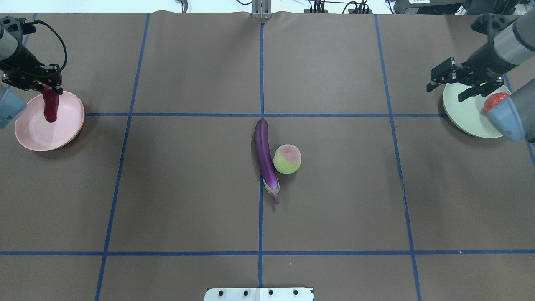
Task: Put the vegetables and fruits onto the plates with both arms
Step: 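Lift pepper onto pink plate with left gripper while right releases pomegranate, then grasp the peach with the right gripper while the left gripper moves toward the eggplant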
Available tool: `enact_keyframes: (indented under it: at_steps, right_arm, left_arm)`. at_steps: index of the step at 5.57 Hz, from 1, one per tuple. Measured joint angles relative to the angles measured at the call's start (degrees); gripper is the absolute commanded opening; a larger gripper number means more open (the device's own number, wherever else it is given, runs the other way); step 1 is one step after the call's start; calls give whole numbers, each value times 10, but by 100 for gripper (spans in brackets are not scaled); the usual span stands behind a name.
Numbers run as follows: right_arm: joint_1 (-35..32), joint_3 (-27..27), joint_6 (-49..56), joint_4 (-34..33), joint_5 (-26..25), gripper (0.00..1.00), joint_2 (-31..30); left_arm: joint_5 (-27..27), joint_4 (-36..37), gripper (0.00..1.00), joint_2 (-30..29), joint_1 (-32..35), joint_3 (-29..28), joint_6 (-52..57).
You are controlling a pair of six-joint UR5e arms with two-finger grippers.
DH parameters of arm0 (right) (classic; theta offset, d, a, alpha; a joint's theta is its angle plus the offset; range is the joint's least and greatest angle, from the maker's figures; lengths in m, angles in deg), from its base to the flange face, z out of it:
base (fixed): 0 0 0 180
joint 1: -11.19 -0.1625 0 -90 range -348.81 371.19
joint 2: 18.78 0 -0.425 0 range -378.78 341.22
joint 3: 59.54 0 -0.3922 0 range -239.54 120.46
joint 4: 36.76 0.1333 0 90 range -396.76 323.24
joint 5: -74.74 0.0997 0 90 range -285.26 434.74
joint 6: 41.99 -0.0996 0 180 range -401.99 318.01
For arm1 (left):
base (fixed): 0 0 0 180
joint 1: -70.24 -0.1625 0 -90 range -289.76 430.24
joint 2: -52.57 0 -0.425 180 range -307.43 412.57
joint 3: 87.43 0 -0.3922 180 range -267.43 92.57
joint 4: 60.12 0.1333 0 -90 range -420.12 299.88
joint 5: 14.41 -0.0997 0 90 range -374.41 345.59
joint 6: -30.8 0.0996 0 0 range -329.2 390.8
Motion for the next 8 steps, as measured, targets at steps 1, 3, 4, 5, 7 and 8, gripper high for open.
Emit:
enact_keyframes:
  at_steps: [1, 3, 4, 5, 7, 8]
  right_arm:
    - [57, 48, -97, 0, -37, 100, 12]
    - [179, 81, -292, 0, -141, 100, 72]
    - [238, 83, -375, 0, -209, 100, 99]
    - [282, 75, -431, 0, -267, 100, 120]
    - [318, 38, -478, 1, -313, 100, 159]
    - [326, 23, -484, 1, -325, 100, 171]
  left_arm:
    - [0, -2, 99, 0, 5, -30, 18]
    - [5, -2, 100, -4, 6, -31, 8]
    - [6, -1, 100, -11, 2, -3, -28]
    - [6, -1, 100, -15, -18, 43, -91]
    - [4, 2, 100, -39, -88, 118, -243]
    - [1, 5, 100, -55, -117, 136, -296]
